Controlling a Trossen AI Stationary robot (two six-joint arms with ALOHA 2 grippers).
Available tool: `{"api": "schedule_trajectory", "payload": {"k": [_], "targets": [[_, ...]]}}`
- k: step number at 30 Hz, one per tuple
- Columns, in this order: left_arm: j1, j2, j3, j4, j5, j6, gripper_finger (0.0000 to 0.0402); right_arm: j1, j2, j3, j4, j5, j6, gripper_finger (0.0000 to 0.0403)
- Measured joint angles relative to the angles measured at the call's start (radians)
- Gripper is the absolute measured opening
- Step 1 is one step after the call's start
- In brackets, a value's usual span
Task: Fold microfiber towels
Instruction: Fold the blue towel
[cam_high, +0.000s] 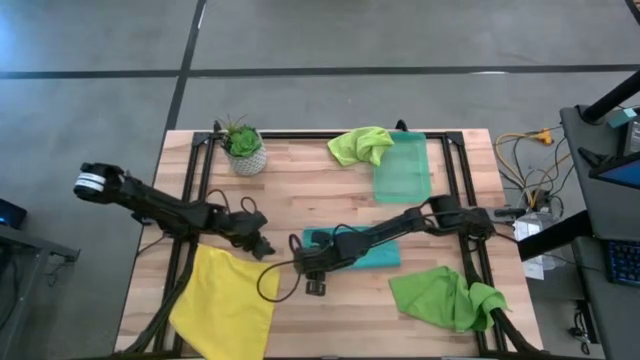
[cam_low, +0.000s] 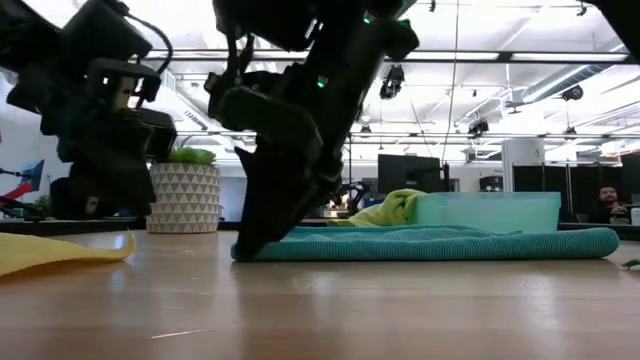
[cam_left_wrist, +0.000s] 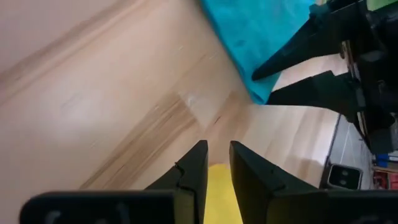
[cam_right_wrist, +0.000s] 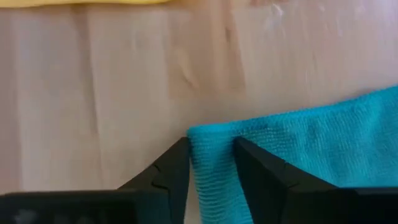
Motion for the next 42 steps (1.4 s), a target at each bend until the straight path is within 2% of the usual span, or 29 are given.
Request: {"api": "schedule_trajectory", "payload": {"k": [9,15,18,22,26,29,34,42], "targets": [[0.000,-0.085,-0.039,0.007,-0.036,0.007,0.0052,-0.008,0.015,0.073,-0.050,0.011,0.002,0.0017],[0.000,-0.085,-0.040,0.120,-0.058,0.042,0.0052,-0.028,0.002,0.094,-0.053,0.017,0.028,0.0009],[-0.007,-0.070,-0.039,0.180,-0.050,0.153,0.0052,-0.033,0.000,0.096,-0.048,0.017,0.029,0.0009],[-0.034,-0.040,-0.039,0.234,0.012,0.422,0.0052,-0.035,-0.004,0.091,-0.048,0.016,0.035,0.0009],[-0.053,0.005,-0.039,0.248,0.020,0.512,0.0052,-0.036,-0.005,0.090,-0.047,0.006,0.036,0.0009],[-0.064,0.056,-0.039,0.335,0.019,0.597,0.0056,-0.036,-0.005,0.096,-0.041,-0.018,0.036,0.0009],[-0.067,0.150,-0.038,0.511,-0.011,0.792,0.0102,-0.036,-0.008,0.098,-0.032,-0.036,0.051,0.0009],[-0.076,0.326,0.009,0.524,-0.028,0.866,0.0206,-0.038,-0.020,0.098,-0.026,-0.041,0.058,0.0009]]}}
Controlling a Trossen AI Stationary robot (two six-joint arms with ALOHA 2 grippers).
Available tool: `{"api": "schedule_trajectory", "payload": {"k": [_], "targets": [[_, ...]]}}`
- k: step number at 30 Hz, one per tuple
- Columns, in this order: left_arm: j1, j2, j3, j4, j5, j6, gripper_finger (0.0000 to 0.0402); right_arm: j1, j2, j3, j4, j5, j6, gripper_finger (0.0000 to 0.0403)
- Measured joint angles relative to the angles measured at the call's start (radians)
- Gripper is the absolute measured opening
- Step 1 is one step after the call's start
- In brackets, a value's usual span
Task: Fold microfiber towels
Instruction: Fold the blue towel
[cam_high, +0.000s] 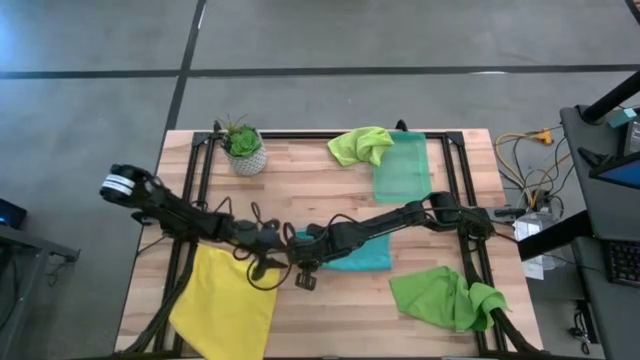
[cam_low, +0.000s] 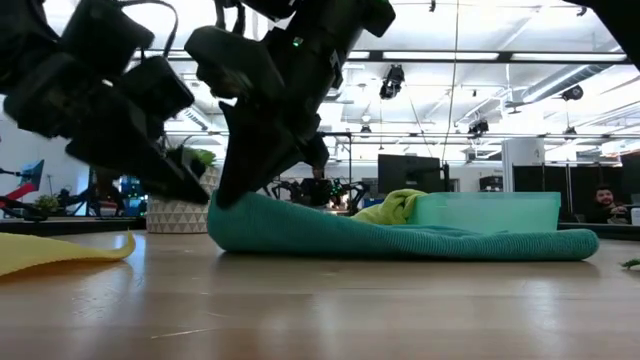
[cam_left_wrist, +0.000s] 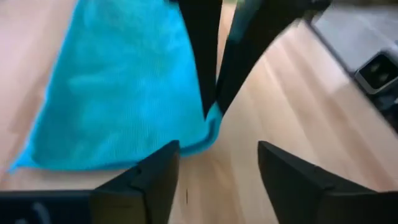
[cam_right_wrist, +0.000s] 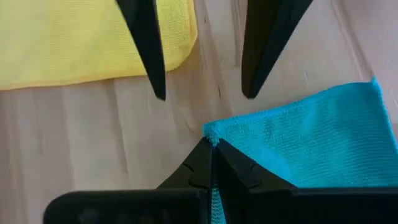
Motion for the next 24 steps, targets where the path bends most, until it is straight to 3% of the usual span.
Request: {"api": "schedule_trajectory", "payload": {"k": [8,16,24], "targets": [[-0.001,0.089,0.040,0.029,-0.004,-0.026,0.0226,-0.001,-0.003,0.000,0.010,0.000,0.018,0.0009],[-0.002,0.110,0.103,0.050,-0.086,0.012,0.0226,-0.001,-0.003,0.000,0.006,-0.003,0.031,0.0009],[-0.021,0.148,0.116,0.048,-0.059,0.024,0.0218,0.001,-0.003,-0.003,0.000,-0.013,0.032,0.0009]]}}
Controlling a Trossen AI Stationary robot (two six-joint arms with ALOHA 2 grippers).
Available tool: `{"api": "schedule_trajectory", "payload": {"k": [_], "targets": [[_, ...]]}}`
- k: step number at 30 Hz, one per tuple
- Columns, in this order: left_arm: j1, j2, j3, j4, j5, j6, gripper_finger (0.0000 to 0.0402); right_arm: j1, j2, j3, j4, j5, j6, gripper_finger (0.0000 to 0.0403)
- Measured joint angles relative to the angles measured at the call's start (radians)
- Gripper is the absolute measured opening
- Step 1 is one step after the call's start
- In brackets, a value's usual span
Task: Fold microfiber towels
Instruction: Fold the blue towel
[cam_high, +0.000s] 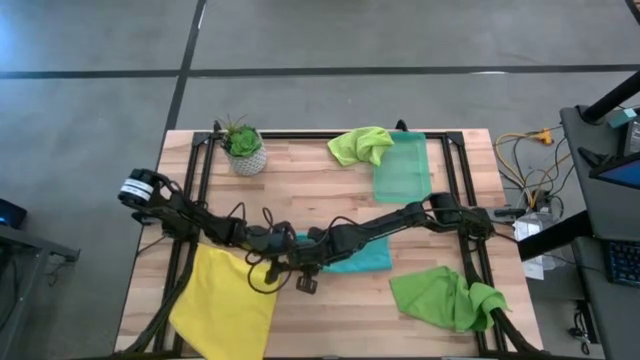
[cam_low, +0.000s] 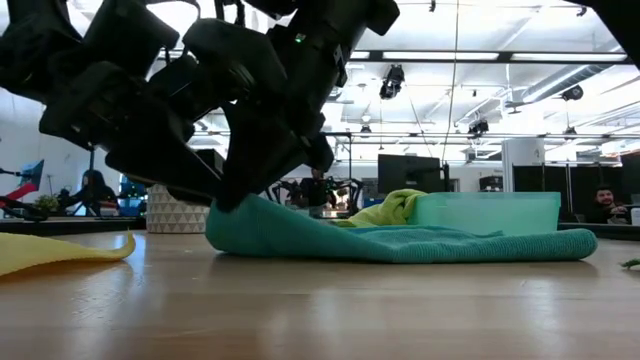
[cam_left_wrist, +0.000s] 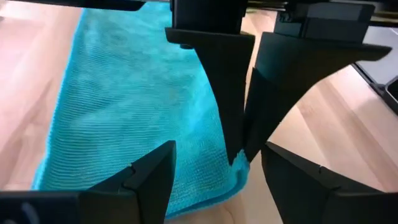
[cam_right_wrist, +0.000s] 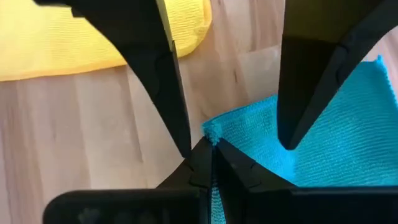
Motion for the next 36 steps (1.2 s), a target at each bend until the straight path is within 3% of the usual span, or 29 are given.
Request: {"api": "schedule_trajectory", "payload": {"k": [11,16,20,28,36], "targets": [[-0.031,0.001,0.000,-0.016,0.026,0.012,0.0185,-0.004,0.000,0.000,0.007,0.006,0.003,0.0009],[-0.032,0.003,0.029,-0.141,-0.001,0.029,0.0177,-0.017,-0.003,0.008,0.060,0.026,0.010,0.0009],[-0.032,0.002,0.045,-0.153,-0.029,0.005,0.0136,-0.017,-0.002,0.008,0.078,0.014,0.014,0.0009],[-0.032,-0.013,0.037,-0.164,-0.052,-0.050,0.0016,-0.022,-0.002,0.009,0.062,-0.009,0.013,0.0009],[-0.032,-0.014,0.034,-0.162,-0.036,-0.050,0.0001,-0.022,-0.028,0.006,0.050,-0.011,-0.009,0.0016]]}}
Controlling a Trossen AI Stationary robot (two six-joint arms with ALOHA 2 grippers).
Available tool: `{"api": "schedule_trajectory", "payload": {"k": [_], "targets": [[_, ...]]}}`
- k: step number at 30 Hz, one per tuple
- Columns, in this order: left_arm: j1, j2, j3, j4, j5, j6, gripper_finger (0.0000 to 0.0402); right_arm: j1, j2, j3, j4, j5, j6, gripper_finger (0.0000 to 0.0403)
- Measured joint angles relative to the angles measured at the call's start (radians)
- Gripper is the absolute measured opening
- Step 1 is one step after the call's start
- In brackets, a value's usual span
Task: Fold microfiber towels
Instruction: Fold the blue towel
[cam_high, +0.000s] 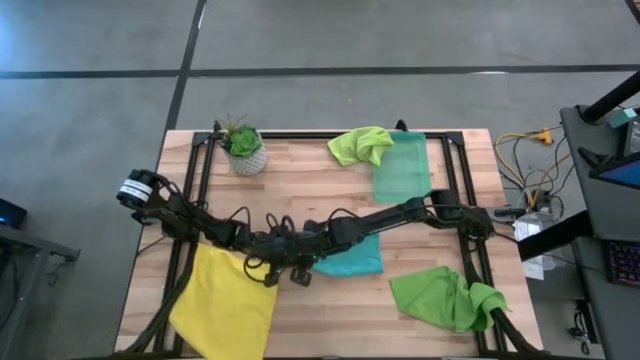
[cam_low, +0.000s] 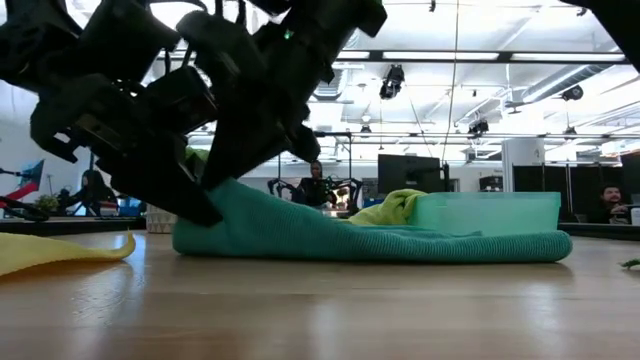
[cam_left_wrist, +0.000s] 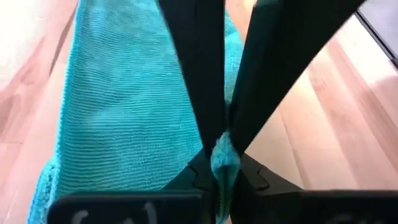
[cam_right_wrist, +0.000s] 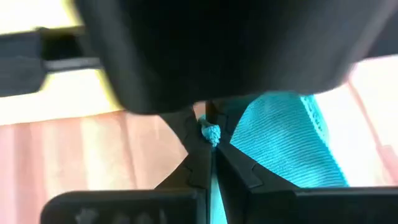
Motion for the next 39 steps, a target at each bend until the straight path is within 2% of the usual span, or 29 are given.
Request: {"api": "schedule_trajectory", "payload": {"k": [8,16,20,27,31,33,37,39], "targets": [[-0.002,0.000,-0.004,-0.006,0.017,0.000,0.0001,0.021,-0.104,-0.041,-0.087,0.003,0.002,0.0039],[-0.003,-0.031,-0.006,-0.006,0.018,0.017,0.0000,0.091,-0.120,-0.252,-0.010,-0.004,0.202,0.0021],[-0.003,-0.046,-0.007,-0.003,0.019,0.051,0.0000,0.114,-0.124,-0.317,0.036,0.010,0.293,0.0011],[-0.003,-0.047,-0.007,-0.012,0.047,0.053,0.0000,0.141,-0.125,-0.350,0.081,0.024,0.357,0.0009],[-0.009,-0.066,-0.003,-0.097,0.074,0.053,0.0000,0.153,-0.155,-0.356,0.073,0.033,0.374,0.0009],[-0.020,-0.083,-0.001,-0.138,0.077,0.054,0.0000,0.166,-0.197,-0.371,0.050,0.088,0.403,0.0009],[-0.037,-0.113,-0.002,-0.184,0.080,0.064,0.0000,0.200,-0.294,-0.461,-0.030,0.268,0.519,0.0009],[-0.043,-0.121,-0.002,-0.185,0.080,0.064,0.0000,0.197,-0.337,-0.541,-0.013,0.283,0.580,0.0009]]}}
